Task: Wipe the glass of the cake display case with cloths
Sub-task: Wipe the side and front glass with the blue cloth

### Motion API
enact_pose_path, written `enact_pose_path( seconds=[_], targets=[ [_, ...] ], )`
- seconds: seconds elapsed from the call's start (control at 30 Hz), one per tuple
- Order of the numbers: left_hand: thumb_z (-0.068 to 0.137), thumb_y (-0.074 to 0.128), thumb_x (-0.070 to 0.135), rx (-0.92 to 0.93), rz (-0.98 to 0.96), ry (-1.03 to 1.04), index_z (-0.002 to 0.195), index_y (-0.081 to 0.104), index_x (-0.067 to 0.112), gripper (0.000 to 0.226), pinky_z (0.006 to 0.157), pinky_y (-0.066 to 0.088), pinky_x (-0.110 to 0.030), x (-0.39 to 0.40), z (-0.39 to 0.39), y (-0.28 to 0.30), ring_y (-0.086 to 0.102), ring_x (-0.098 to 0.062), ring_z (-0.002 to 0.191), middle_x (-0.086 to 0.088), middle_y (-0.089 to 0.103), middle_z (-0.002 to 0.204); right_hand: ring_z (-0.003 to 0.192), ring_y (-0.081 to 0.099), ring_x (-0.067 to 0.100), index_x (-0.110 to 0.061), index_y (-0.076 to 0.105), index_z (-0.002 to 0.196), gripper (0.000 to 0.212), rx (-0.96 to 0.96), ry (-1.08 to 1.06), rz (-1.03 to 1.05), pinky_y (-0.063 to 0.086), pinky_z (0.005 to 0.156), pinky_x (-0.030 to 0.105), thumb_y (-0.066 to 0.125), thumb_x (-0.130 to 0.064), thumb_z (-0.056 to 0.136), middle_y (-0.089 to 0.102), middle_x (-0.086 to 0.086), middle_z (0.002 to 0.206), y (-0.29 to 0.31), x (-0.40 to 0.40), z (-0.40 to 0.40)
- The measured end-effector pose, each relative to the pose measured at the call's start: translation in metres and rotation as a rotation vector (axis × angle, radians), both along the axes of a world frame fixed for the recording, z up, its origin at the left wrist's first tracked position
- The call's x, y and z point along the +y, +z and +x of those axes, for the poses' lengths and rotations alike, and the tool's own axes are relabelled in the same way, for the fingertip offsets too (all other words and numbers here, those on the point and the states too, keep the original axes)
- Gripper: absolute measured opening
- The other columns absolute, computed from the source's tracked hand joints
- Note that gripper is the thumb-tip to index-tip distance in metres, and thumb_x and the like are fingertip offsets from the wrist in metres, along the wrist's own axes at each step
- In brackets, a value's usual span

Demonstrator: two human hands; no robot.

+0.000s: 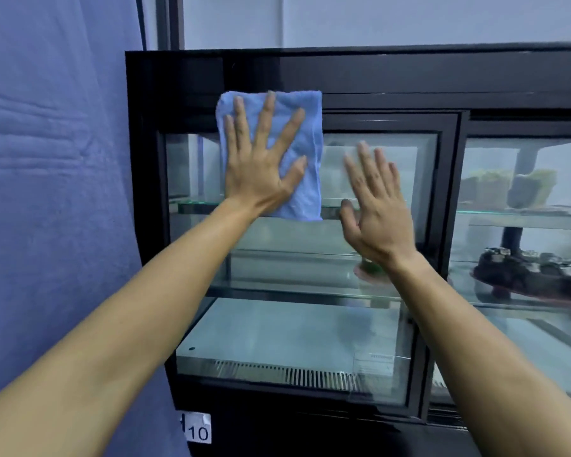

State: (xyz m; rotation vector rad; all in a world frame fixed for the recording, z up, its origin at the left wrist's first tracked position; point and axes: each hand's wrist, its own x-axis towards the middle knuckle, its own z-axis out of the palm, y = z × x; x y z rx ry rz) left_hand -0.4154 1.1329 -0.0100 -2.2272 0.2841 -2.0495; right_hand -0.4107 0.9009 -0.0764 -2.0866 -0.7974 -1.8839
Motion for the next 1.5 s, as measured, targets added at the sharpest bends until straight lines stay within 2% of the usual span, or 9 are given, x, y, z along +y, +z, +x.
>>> enact_pose_path(
  seconds=[0.17,0.37,0.57,0.8,1.0,1.17,1.27,1.43,1.5],
  targets=[
    [0.102,0.038,0.063,0.065,0.267,-0.060,0.161,0.034,0.036,0.064,0.125,0.004,-0.066,0.024,-0.006,-0.068,0.009,-0.053,0.155,-0.010,0.024,0.170,0.160,0.004,0.029,-0.020,0.017,0.165,0.060,0.034,-0.209,0.095,0.003,0.130,0.046,0.029,-0.037,0.108,0.010,0.008,0.173,-0.003,-0.040,0.005],
    [0.104,0.034,0.061,0.080,-0.266,-0.011,0.164,0.025,0.036,0.065,0.124,0.003,-0.065,0.051,-0.008,-0.019,0.007,-0.055,0.154,-0.012,0.016,0.172,0.160,0.008,0.029,-0.016,0.022,0.164,0.060,-0.005,-0.168,0.109,0.005,0.130,0.045,0.032,-0.032,0.107,0.015,0.011,0.172,-0.010,-0.053,0.008],
    [0.102,0.041,0.062,-0.003,0.134,-0.073,0.159,0.039,0.036,0.063,0.121,0.013,-0.070,-0.063,0.000,-0.001,0.015,-0.058,0.152,-0.011,0.029,0.169,0.158,0.018,0.030,-0.005,0.034,0.159,0.064,0.013,0.129,0.194,0.005,0.130,0.039,0.041,-0.001,0.095,0.027,0.013,0.168,-0.009,-0.065,0.014],
    [0.102,0.040,0.059,0.267,0.663,-0.128,0.157,0.039,0.042,0.058,0.118,0.027,-0.068,0.016,-0.013,-0.210,0.018,-0.048,0.155,-0.001,0.033,0.168,0.158,0.014,0.030,-0.005,0.030,0.160,0.057,-0.008,0.013,0.095,0.005,0.130,0.043,0.036,-0.015,0.105,0.022,0.015,0.169,-0.011,-0.072,0.013],
    [0.107,0.041,0.049,0.075,0.147,-0.066,0.158,0.038,0.037,0.053,0.124,0.008,-0.069,0.044,-0.003,-0.074,0.012,-0.054,0.154,-0.009,0.027,0.169,0.159,0.010,0.032,-0.005,0.025,0.161,0.058,0.008,0.002,0.145,0.003,0.130,0.044,0.037,-0.017,0.106,0.017,0.015,0.170,-0.014,-0.076,0.015],
    [0.108,0.041,0.050,-0.061,0.110,-0.093,0.157,0.042,0.038,0.050,0.123,0.014,-0.068,-0.060,0.003,0.001,0.018,-0.055,0.152,-0.009,0.031,0.168,0.160,0.002,0.021,-0.012,0.021,0.163,0.056,0.118,0.144,0.270,0.005,0.131,0.042,0.033,-0.018,0.109,0.010,0.006,0.172,-0.023,-0.092,0.019],
    [0.105,0.045,0.050,-0.011,0.263,-0.164,0.158,0.041,0.037,0.054,0.122,0.014,-0.069,-0.091,0.004,-0.053,0.017,-0.055,0.153,-0.008,0.031,0.168,0.160,0.002,0.024,-0.007,0.022,0.162,0.055,0.116,0.174,0.185,0.005,0.130,0.037,0.032,-0.017,0.109,0.011,0.006,0.171,-0.021,-0.101,0.021],
    [0.097,0.059,0.054,0.192,0.767,-0.192,0.157,0.039,0.042,0.064,0.126,0.008,-0.063,-0.075,-0.007,-0.229,0.019,-0.049,0.154,-0.001,0.032,0.168,0.159,-0.002,0.023,-0.013,0.013,0.164,0.058,0.094,-0.052,0.114,0.001,0.130,0.041,0.027,-0.030,0.111,0.005,0.004,0.172,-0.026,-0.112,0.024],
    [0.097,0.060,0.054,0.197,0.829,-0.204,0.157,0.040,0.042,0.065,0.127,0.008,-0.062,-0.061,-0.003,-0.215,0.022,-0.047,0.154,0.000,0.034,0.167,0.159,-0.003,0.024,-0.013,0.008,0.164,0.060,0.112,-0.060,0.101,0.000,0.130,0.042,0.027,-0.031,0.110,0.001,0.003,0.172,-0.030,-0.112,0.021]
  ],
)
